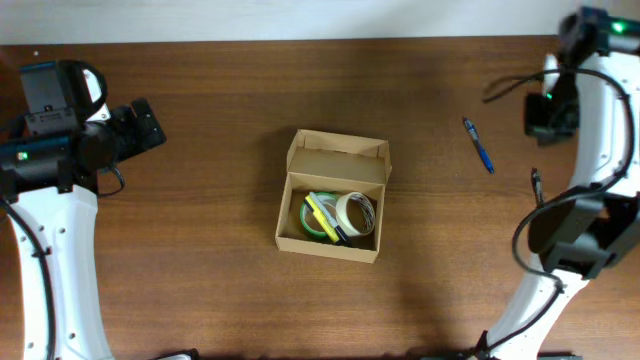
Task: Pack container
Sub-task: 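Lower right gripper onto clear pen and close to grasp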
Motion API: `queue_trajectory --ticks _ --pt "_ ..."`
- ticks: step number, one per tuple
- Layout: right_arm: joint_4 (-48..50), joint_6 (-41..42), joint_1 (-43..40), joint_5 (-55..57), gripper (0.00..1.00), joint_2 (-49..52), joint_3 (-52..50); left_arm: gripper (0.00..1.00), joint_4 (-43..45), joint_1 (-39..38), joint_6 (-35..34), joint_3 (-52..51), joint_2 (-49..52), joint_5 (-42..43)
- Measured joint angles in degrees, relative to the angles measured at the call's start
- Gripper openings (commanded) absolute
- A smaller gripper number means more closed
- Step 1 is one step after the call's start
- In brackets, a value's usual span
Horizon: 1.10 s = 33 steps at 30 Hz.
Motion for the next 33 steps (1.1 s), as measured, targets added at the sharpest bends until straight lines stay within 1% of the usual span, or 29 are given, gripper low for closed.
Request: queue_trajectory --ticks 1,2,4,6,12,16,20,23,25,26,33 --pt "0.09 0.26 -1.22 0.0 0.13 0.17 -1.68 0.99 0.0 0.0 0.0 0.0 0.0 -0.02" --pt "0.24 0.5 -2.47 0.0 0.21 0.37 -3.3 0.99 0.0 0.0 0.0 0.0 0.0 -0.02" --pt "1.53 0.52 -5.29 -0.39 0.42 0.72 -7.21 0.99 0.0 0.0 0.0 0.0 0.0 -0.02" --pt "4.04 0.2 -8.35 -1.6 0.46 0.98 -11.28 0.99 -0.02 0.0 0.0 0.0 0.0 -0.02" --pt "12.24 -2.34 -15.45 -5.4 0.47 1.6 -20.96 0.99 0.0 0.0 0.0 0.0 0.0 -0.02" --pt "16.79 -5.01 -16.65 -7.76 0.47 1.7 -24.35 0.99 0.0 0.0 0.0 0.0 0.0 -0.02" --pt "20.41 -9.14 -16.26 -11.08 0.47 1.7 -24.94 0.99 0.0 0.0 0.0 0.0 0.0 0.0" --pt "22.51 -12.24 -15.89 -12.46 0.45 1.7 -25.0 0.99 0.0 0.0 0.0 0.0 0.0 0.0" --pt "23.8 -14.27 -15.52 -12.96 0.37 1.7 -25.0 0.99 0.0 0.0 0.0 0.0 0.0 -0.02" --pt "24.57 -15.23 -15.3 -13.14 0.36 1.7 -25.0 0.99 0.0 0.0 0.0 0.0 0.0 -0.02" --pt "28.48 -20.04 -14.62 -11.15 0.36 1.7 -25.0 0.99 0.0 0.0 0.0 0.0 0.0 -0.02"
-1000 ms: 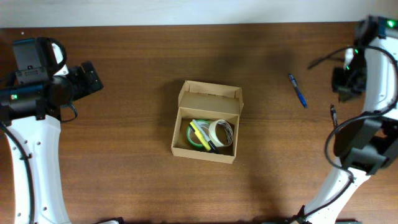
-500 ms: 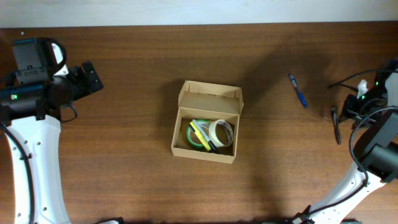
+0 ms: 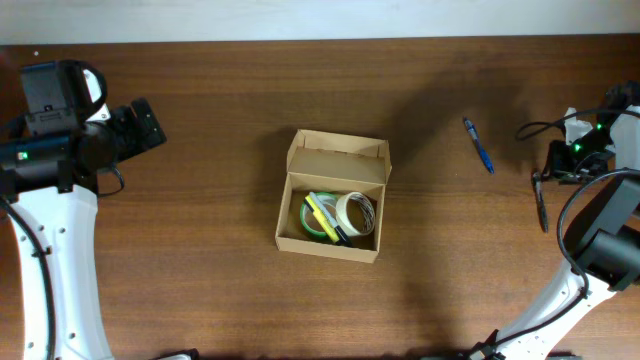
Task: Pack container
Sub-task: 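Lower right gripper onto clear pen and close to grasp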
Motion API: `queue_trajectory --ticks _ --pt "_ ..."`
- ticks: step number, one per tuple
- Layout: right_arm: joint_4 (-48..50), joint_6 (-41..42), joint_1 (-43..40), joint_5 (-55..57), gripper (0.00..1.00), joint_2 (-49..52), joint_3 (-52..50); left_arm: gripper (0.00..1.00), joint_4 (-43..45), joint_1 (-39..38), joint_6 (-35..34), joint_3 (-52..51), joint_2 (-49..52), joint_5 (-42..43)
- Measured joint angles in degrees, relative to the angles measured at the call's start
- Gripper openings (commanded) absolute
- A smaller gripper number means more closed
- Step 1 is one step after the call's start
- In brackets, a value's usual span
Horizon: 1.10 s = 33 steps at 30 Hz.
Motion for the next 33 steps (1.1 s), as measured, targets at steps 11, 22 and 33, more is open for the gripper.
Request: queue_trajectory --ticks 11,22,33 --pt "2.73 -4.04 -0.02 1.99 0.36 0.0 -1.79 0.99 0.0 0.0 0.0 0.0 0.04 0.0" --pt "6.54 -4.87 0.0 2.27 0.37 0.0 -10.08 0.99 0.02 0.0 0.0 0.0 2.56 -0.02" --pt "12.5 -4.7 -0.22 3.67 0.06 -2.8 -15.23 0.99 0.0 0.0 0.0 0.0 3.54 -0.13"
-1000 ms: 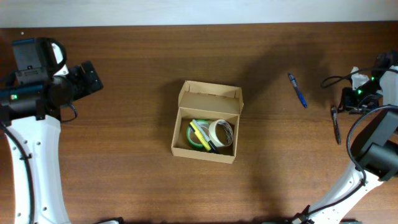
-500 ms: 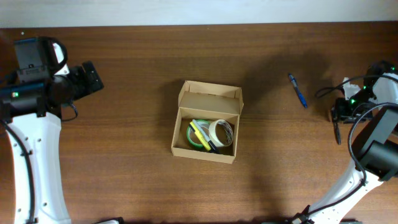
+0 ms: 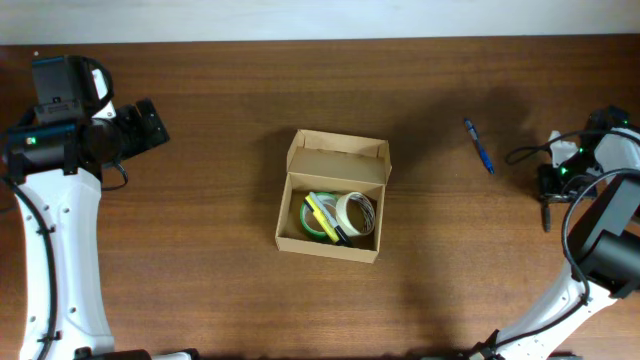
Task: Pack container
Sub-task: 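Lower right gripper onto clear pen and close to grasp, then carry clear pen with right gripper and lower it into box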
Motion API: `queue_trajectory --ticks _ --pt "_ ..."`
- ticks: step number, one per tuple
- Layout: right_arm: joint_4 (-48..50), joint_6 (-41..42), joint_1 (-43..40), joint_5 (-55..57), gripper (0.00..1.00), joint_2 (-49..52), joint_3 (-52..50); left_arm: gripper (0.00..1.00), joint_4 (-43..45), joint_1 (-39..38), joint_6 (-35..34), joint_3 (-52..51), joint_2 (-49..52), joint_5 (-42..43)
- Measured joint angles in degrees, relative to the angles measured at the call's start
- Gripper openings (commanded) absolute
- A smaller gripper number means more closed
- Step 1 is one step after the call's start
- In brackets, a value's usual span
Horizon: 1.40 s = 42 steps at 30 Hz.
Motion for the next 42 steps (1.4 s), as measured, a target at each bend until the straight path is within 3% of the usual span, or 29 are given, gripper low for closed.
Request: queue_trajectory --ticks 12,16,19,25,29,32,42 --pt "0.31 2.78 -0.11 -0.04 0.04 -0.72 -0.72 0.99 0.0 0.0 0.0 0.0 0.0 -0.04" --pt "-8.24 4.46 0.22 -2.25 0.04 1.29 3.41 0.99 0.09 0.0 0.0 0.0 0.0 -0.04" --pt "-14.62 5.2 1.01 -3.06 0.04 2.69 11.08 0.99 0.24 0.0 0.0 0.0 0.0 -0.04" --pt "-25.38 6.08 5.64 -3.63 0.04 2.69 39.12 0.99 0.46 0.0 0.0 0.0 0.0 -0.04" --pt "-31.93 6.29 13.16 -5.99 0.04 1.92 56.33 0.99 0.44 0.0 0.0 0.0 0.0 -0.04" --pt "-35.26 6.27 20.83 -7.63 0.04 0.66 62.1 0.99 0.46 0.0 0.0 0.0 0.0 -0.07" --pt "-41.03 5.95 49.29 -9.44 0.04 1.84 63.41 0.99 0.02 0.0 0.0 0.0 0.0 -0.04"
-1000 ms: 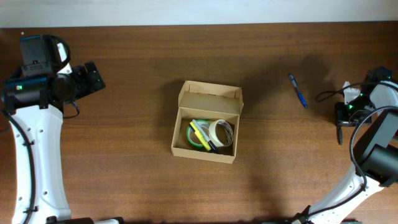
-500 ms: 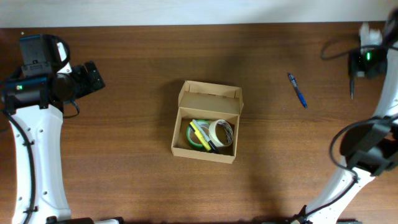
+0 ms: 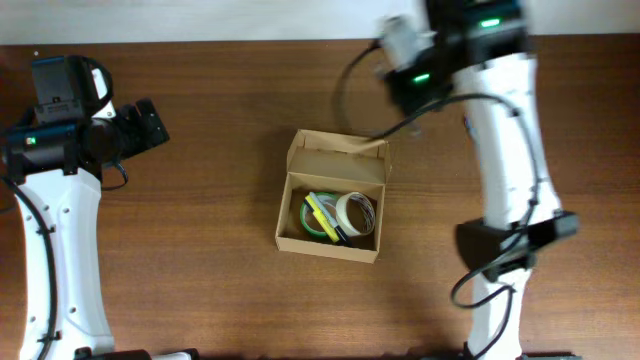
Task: Pack container
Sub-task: 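Carry clear pen with right gripper and lower it into box, then open right gripper and move it back toward the blue pen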
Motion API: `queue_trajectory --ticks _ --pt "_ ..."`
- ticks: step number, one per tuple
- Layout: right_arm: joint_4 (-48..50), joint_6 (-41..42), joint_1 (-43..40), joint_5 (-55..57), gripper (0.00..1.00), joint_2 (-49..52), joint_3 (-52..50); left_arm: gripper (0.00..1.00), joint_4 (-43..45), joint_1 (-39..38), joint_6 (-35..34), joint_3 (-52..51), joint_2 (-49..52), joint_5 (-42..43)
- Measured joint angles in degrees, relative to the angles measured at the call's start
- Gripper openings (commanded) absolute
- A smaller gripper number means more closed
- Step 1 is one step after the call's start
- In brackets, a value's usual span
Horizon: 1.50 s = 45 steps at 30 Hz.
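Note:
An open cardboard box (image 3: 296, 226) stands mid-table, its flap folded back on the far side. Inside lie a green tape roll (image 3: 316, 222), a whitish tape roll (image 3: 355, 212) and a yellow marker (image 3: 320, 214). My right arm reaches from the near right edge up across the table. Its gripper (image 3: 393, 36) is blurred beyond the box's far right corner, and its state is unclear. The blue pen is largely hidden under that arm. At the far left my left gripper (image 3: 152, 125) points right, open and empty.
The right arm's upper link (image 3: 510, 150) lies over the table to the right of the box, and its base (image 3: 500, 250) sits near the front right. A pale wall strip runs along the table's far edge.
The right gripper was at the right edge beside a dark pen. It is now far over to the left, beyond the box's far right corner. That pen no longer shows. The left arm has not moved.
The right gripper first stood at the far right corner, with a blue pen and a dark pen lying on the table. It then sat down by the dark pen at the right edge for two moments. Now it is near the box.

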Motion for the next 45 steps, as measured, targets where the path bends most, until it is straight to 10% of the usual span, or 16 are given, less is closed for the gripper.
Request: queue_trajectory --ticks 9,27,32,45 --pt "0.09 -2.49 17.0 -0.81 0.04 0.13 -12.13 0.99 -0.94 0.0 0.0 0.0 0.0 0.0" --pt "8.37 -5.31 18.69 -3.23 0.04 0.59 -44.04 0.99 -0.96 0.0 0.02 0.0 0.0 0.0" --pt "8.35 -6.14 18.69 -4.63 0.53 0.59 -44.68 0.99 -0.92 0.0 0.0 0.0 0.0 0.0" --pt "4.24 -5.31 18.69 -3.98 0.56 0.63 -38.14 0.99 -0.9 0.0 0.0 0.0 0.04 0.02"
